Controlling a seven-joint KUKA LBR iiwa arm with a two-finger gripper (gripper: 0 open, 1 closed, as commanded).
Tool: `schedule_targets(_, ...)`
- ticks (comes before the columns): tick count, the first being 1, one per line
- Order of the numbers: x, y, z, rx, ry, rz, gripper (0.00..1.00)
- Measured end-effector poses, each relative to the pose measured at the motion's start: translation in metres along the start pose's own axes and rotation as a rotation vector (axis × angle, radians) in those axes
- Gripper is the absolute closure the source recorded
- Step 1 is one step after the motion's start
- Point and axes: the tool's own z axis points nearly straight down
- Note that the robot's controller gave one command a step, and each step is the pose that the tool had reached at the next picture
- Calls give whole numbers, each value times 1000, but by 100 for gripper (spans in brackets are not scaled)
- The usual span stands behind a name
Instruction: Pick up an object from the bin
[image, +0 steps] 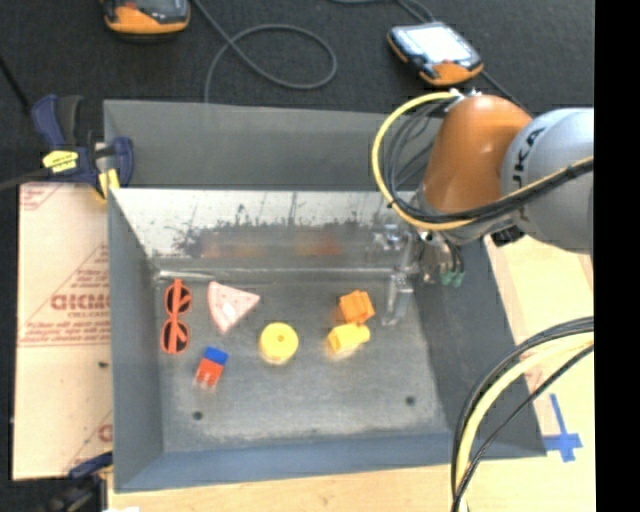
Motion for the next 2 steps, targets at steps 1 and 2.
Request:
schedule_targets(1, -2, 0, -5, 1, -8, -1, 0)
schedule_targets(2, 12, 36, 47, 2, -14, -44, 0)
